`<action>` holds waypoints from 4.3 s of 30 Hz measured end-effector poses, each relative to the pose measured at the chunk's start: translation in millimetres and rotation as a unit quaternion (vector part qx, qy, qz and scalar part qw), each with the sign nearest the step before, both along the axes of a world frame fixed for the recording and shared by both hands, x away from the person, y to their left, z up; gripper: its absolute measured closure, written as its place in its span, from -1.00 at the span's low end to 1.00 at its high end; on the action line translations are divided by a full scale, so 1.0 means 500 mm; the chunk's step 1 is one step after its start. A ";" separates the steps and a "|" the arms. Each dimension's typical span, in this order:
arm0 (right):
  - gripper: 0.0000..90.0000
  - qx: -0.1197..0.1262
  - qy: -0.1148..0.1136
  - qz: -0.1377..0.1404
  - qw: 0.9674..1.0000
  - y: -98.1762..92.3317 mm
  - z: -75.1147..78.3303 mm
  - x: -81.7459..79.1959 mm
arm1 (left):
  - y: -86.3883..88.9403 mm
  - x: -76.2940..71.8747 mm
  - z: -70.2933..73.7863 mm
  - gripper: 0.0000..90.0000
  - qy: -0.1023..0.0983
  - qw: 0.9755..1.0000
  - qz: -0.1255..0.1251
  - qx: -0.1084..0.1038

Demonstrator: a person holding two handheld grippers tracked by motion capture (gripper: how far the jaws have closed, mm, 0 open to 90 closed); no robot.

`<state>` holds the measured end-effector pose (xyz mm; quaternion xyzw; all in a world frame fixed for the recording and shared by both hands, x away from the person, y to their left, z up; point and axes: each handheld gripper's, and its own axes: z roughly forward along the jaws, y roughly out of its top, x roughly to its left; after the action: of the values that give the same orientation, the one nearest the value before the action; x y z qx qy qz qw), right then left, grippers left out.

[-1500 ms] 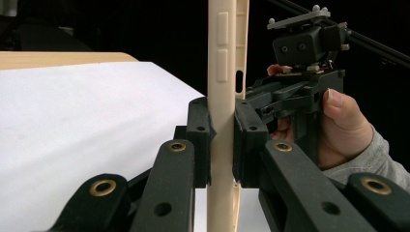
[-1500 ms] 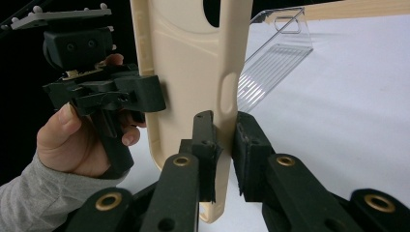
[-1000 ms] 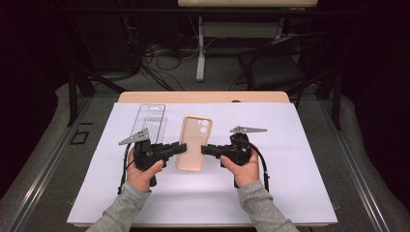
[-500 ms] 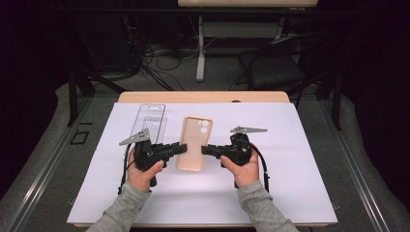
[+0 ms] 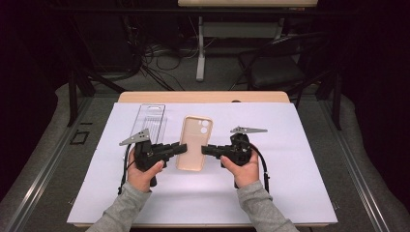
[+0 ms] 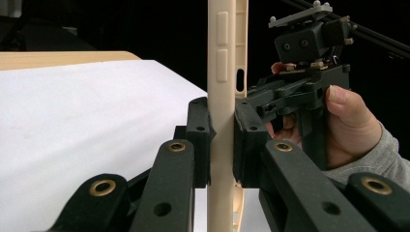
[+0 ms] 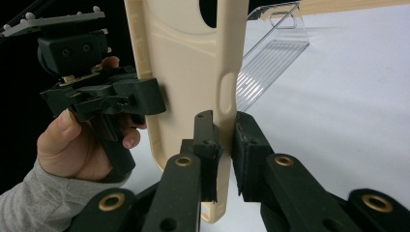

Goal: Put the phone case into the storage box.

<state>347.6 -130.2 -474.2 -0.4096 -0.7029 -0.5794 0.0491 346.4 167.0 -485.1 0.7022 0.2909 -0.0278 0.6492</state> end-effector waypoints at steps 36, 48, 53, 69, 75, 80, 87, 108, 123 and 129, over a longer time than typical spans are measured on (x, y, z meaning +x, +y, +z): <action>0.82 -0.001 -0.014 -0.010 1.000 -0.007 0.003 -0.003 | -0.001 -0.004 0.004 0.47 -0.017 1.000 0.018 0.005; 0.82 -0.035 -0.035 -0.046 0.998 -0.025 0.009 -0.002 | 0.003 -0.002 0.005 0.31 -0.013 0.999 0.041 0.023; 0.82 -0.041 -0.040 -0.052 0.997 -0.025 0.009 -0.003 | 0.004 -0.001 0.005 0.25 -0.011 0.998 0.052 0.037; 0.82 -0.085 -0.070 -0.067 0.992 -0.015 0.010 -0.012 | 0.005 -0.002 0.020 -0.01 -0.040 0.990 0.093 0.099; 0.82 -0.095 -0.079 -0.068 0.990 -0.011 0.011 -0.016 | 0.011 0.001 0.024 -0.13 -0.038 0.988 0.106 0.110; 0.82 -0.096 -0.082 -0.068 0.990 -0.008 0.011 -0.017 | 0.015 0.000 0.032 -0.14 -0.036 0.986 0.112 0.122; 0.82 -0.098 -0.082 -0.065 0.990 -0.005 0.011 -0.019 | 0.014 -0.002 0.043 -0.14 -0.044 0.980 0.112 0.161; 0.82 -0.113 -0.095 -0.063 0.987 0.011 0.004 -0.026 | -0.003 -0.015 0.061 -0.65 -0.078 0.959 0.108 0.252; 0.82 -0.118 -0.094 -0.061 0.987 0.015 0.002 -0.027 | -0.008 -0.015 0.062 -0.77 -0.075 0.957 0.110 0.260; 0.82 -0.121 -0.099 -0.061 0.986 0.019 -0.001 -0.029 | -0.007 -0.020 0.070 -0.77 -0.084 0.953 0.119 0.265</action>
<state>333.0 -120.5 -474.6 -0.3956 -0.7430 -0.5293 -0.1061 336.2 163.7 -449.9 0.8093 0.3132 0.1870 0.4604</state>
